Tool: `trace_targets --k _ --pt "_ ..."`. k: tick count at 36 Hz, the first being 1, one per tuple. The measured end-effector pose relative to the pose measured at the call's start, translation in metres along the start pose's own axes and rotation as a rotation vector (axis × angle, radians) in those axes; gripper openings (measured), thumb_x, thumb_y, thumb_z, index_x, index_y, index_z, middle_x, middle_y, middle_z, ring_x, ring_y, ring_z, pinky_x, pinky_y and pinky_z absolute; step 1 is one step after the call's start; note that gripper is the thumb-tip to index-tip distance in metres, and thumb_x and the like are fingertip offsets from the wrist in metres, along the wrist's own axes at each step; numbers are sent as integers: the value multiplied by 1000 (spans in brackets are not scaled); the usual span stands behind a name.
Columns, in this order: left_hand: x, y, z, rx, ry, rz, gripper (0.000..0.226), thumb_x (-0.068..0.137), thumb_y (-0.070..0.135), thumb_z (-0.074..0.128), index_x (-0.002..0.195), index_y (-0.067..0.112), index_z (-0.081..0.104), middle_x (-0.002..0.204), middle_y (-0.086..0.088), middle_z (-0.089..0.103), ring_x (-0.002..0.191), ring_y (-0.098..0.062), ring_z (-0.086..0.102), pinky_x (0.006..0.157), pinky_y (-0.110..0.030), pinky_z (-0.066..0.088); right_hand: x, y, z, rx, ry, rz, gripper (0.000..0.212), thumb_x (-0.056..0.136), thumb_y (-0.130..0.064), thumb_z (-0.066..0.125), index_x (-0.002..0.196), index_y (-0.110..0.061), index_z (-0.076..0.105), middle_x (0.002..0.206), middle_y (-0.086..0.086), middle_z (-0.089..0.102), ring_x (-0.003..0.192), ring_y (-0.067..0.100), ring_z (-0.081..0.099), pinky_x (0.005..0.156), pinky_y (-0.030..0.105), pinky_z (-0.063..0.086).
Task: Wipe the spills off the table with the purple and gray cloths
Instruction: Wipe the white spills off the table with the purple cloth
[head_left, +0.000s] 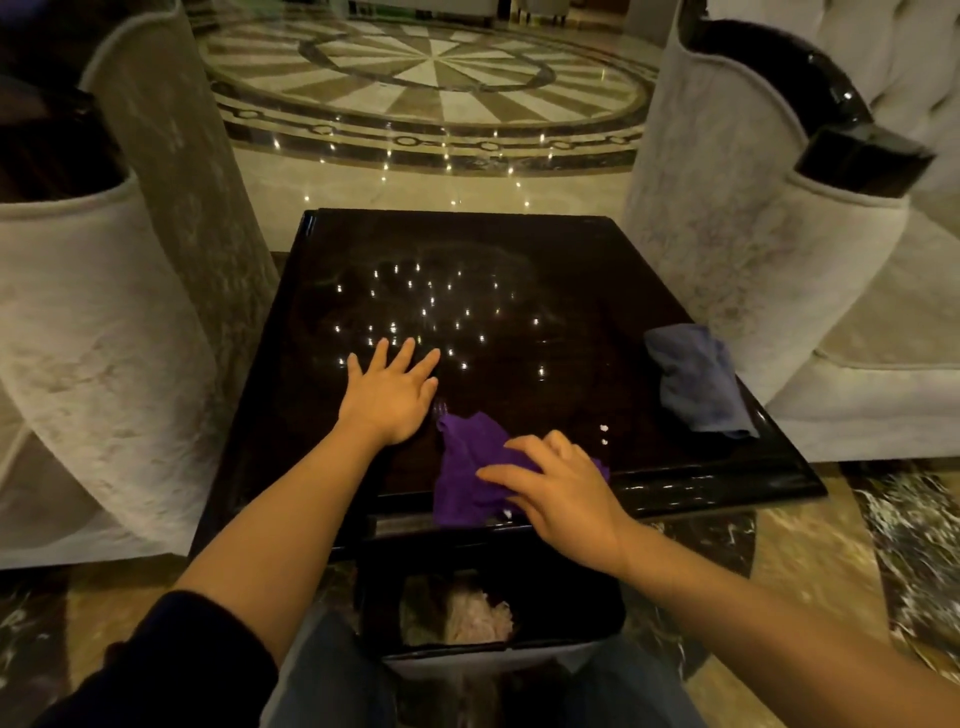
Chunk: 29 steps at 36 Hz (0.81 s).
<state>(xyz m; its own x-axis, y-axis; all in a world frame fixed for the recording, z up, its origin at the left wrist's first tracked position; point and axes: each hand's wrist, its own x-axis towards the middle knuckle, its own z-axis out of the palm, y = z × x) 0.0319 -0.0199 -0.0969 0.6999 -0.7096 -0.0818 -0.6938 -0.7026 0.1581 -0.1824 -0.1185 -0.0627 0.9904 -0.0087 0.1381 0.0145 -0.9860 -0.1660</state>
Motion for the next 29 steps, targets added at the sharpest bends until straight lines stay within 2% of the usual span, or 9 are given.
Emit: trace_targets --k 2,6,9,13,16,18,20,26,29 --pt "0 0 0 -2 2 1 49 95 44 15 142 34 6 156 -3 4 142 -32 -4 112 -58 -1 -10 -9 -4 -8 11 -29 37 74 -12 70 109 -22 65 108 16 66 81 35 61 62 40 53" --pt "0 1 -1 -11 -9 2 49 95 44 14 142 34 5 156 -3 3 142 -32 -5 112 -57 -2 -30 -20 -2 2 8 -89 40 66 -15 78 103 -24 67 99 9 70 74 26 65 58 29 54" --pt "0 1 -1 -14 -11 3 49 95 44 13 142 34 4 156 -3 1 142 -31 -6 112 -57 -3 -39 -22 -3 -9 28 -91 32 71 -18 68 101 -26 68 98 5 71 74 22 66 58 25 54" --pt "1 0 0 -14 -18 -3 49 95 44 13 142 34 3 156 -3 1 142 -31 -7 112 -57 -3 -39 -17 -16 74 119 -48 34 72 -14 64 106 -21 67 102 10 68 85 23 60 68 31 53" --pt "1 0 0 -15 -10 -3 49 95 45 13 142 34 5 156 -3 1 142 -31 -6 112 -57 -2 -28 -6 -36 173 226 18 36 75 -7 60 109 -13 65 105 16 65 89 35 61 75 40 53" --pt "1 0 0 -15 -10 0 50 95 45 13 142 34 5 156 -3 2 142 -31 -6 112 -57 -1 -15 7 -49 243 299 96 34 78 -7 57 111 -11 64 106 18 63 93 37 58 86 33 43" --pt "1 0 0 -12 -12 1 50 95 45 13 142 34 5 156 -3 2 142 -32 -5 112 -58 -1 -1 25 -56 275 337 163 32 81 -5 57 112 -9 62 106 18 62 98 35 56 88 27 37" --pt "0 1 0 -14 -16 -2 49 95 45 12 142 34 5 156 -2 1 142 -30 -6 112 -57 -1 36 94 -54 291 279 332 33 86 -5 56 117 -14 57 118 15 59 110 29 52 98 38 38" --pt "1 0 -1 -7 -13 -5 49 95 45 12 142 35 5 156 -2 1 142 -30 -6 113 -56 -1 46 128 -41 273 146 429 33 87 -10 57 120 -16 55 123 16 54 116 30 48 100 36 34"
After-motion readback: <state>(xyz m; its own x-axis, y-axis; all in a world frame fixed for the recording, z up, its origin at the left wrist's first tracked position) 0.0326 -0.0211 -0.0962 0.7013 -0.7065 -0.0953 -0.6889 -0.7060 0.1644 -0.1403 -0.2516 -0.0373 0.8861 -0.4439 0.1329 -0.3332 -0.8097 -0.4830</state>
